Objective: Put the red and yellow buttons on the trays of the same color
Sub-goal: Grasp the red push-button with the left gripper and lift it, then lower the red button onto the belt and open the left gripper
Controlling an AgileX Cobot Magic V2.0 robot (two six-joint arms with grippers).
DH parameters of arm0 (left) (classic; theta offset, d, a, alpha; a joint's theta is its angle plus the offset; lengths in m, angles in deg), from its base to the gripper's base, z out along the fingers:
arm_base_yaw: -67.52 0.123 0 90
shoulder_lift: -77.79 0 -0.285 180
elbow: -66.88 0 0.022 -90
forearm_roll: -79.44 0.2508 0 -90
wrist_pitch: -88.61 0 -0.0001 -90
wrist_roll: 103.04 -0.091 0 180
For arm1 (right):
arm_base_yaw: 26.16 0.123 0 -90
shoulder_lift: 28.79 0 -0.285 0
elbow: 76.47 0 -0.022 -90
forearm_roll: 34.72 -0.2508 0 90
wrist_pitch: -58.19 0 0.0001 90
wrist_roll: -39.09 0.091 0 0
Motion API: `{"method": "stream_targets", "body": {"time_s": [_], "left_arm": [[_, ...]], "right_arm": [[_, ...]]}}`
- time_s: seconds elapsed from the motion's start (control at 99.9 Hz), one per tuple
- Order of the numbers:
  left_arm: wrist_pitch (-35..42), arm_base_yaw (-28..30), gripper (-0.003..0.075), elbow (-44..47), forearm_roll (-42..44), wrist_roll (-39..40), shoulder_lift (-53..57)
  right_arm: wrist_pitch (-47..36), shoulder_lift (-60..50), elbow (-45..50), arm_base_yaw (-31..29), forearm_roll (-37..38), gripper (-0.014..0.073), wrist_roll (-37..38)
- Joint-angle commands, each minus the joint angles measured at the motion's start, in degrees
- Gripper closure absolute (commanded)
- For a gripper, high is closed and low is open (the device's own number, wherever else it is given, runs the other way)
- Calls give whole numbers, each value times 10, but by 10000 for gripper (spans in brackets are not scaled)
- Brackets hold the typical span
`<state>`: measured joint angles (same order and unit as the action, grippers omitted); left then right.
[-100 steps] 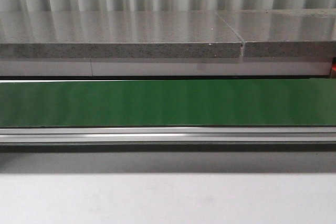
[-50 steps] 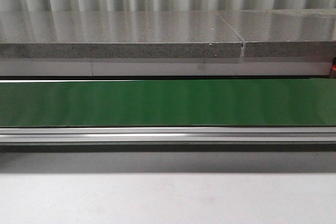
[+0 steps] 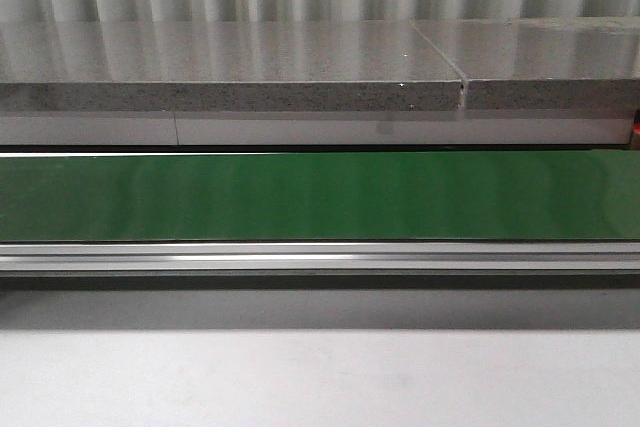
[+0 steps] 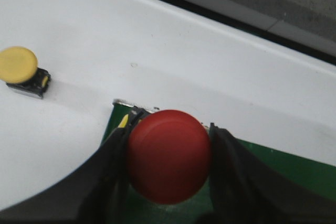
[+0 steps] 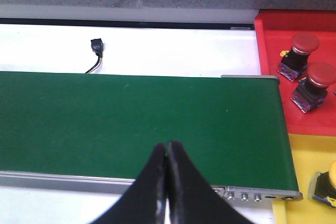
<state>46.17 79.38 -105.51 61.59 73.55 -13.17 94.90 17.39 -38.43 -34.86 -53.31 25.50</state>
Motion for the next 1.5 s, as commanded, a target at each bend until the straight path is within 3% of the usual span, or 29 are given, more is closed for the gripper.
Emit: {"method": "stream_targets", "body": {"time_s": [0.0,0.48,0.911,1.031,1.201,1.251,1.321,1.491], "left_arm": [[37,-10,712,12,-19,-5,29],[118,-32,712,111,-29,-6,27],[101,-32,699,114,-30,-6,-12],[98,-32,579,114,-39,-9,-12],[81,-32,193,114,-89,-63,-12],[72,-32,118,114,-111,-83,-12],[62,-32,78,114,-143,-118,-11],[53,-32,79,108,-180,-151,0]], "right_arm": [[-32,-2,-14,1,-5,660,-4],[-32,-2,-14,1,-5,660,-4],[-32,-2,-14,1,-5,660,-4],[-32,-2,-14,1,-5,660,-4],[-32,-2,-14,1,-5,660,-4],[-32,-2,-14,1,-5,660,-4],[-32,-2,-14,1,-5,660,-4],[-32,-2,-14,1,-5,660,-4]]}}
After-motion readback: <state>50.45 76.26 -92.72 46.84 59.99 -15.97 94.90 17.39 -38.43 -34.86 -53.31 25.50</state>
